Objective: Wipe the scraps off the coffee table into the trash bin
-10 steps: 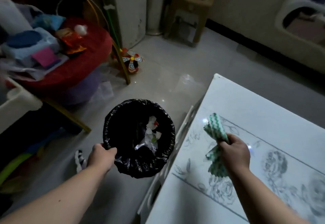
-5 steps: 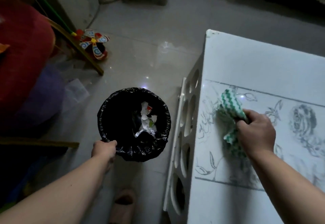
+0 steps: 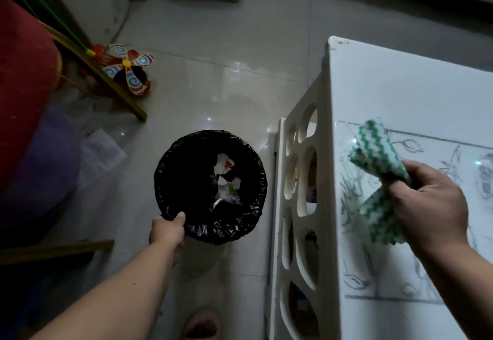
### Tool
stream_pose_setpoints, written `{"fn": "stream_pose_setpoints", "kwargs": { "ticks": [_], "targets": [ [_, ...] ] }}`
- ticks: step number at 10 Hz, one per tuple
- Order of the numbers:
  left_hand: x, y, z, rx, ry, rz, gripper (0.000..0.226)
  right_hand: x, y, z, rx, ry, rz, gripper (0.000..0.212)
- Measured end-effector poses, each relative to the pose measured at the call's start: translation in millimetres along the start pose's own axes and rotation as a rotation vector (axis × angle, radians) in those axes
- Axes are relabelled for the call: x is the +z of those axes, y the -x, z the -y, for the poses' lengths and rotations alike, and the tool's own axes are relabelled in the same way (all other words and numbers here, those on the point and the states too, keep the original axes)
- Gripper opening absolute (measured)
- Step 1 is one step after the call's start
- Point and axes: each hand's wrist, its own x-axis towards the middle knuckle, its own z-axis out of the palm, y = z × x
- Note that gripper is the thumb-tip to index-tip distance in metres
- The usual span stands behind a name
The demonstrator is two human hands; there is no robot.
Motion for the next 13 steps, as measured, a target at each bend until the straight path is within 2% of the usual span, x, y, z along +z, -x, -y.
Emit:
{"fn": "stream_pose_setpoints", "kwargs": {
  "ticks": [1,2,3,4,5,6,8,9,10,11,12,13],
  "targets": [
    [-12,16,-7,-0.029,0.043,0.112,0.051,-1,3,7,0.019,-0.005,-0.005,0.037],
    [-28,34,-15,-0.111,0.109,0.227,0.041,-5,10,16,0.020,-0.036,0.009,0.034],
    [-43,55,-27,-0.193,0.105,0.227,0.040,-20,19,23,0.020,-0.041,-0.006,0.032],
    [-53,89,-39,-0.202,0.029,0.235,0.052,-38,30,26,0.040,-0.055,-0.036,0.031],
    [-45,138,-53,0.020,-0.164,0.226,0.058,-60,43,18,0.097,-0.050,-0.048,0.034],
    [-23,196,-63,0.321,-0.396,0.290,0.064,-77,53,1,0.166,-0.036,-0.044,0.035],
    [26,282,-61,0.628,-0.460,0.558,0.044,-90,67,-54,0.293,0.079,0.029,0.037],
    [46,299,-59,0.815,-0.577,0.583,0.044,-87,64,-83,0.341,0.114,0.044,0.043],
    [62,301,-56,0.977,-0.720,0.551,0.046,-85,55,-105,0.347,0.185,0.092,0.046],
    [70,299,-52,1.075,-0.837,0.526,0.046,-81,52,-119,0.339,0.233,0.247,0.056],
    [77,301,-47,1.166,-0.926,0.484,0.045,-84,55,-126,0.293,0.218,0.275,0.064],
    [82,312,-43,1.326,-1.033,0.409,0.044,-95,57,-131,0.204,0.202,0.224,0.064]
  ]
}}
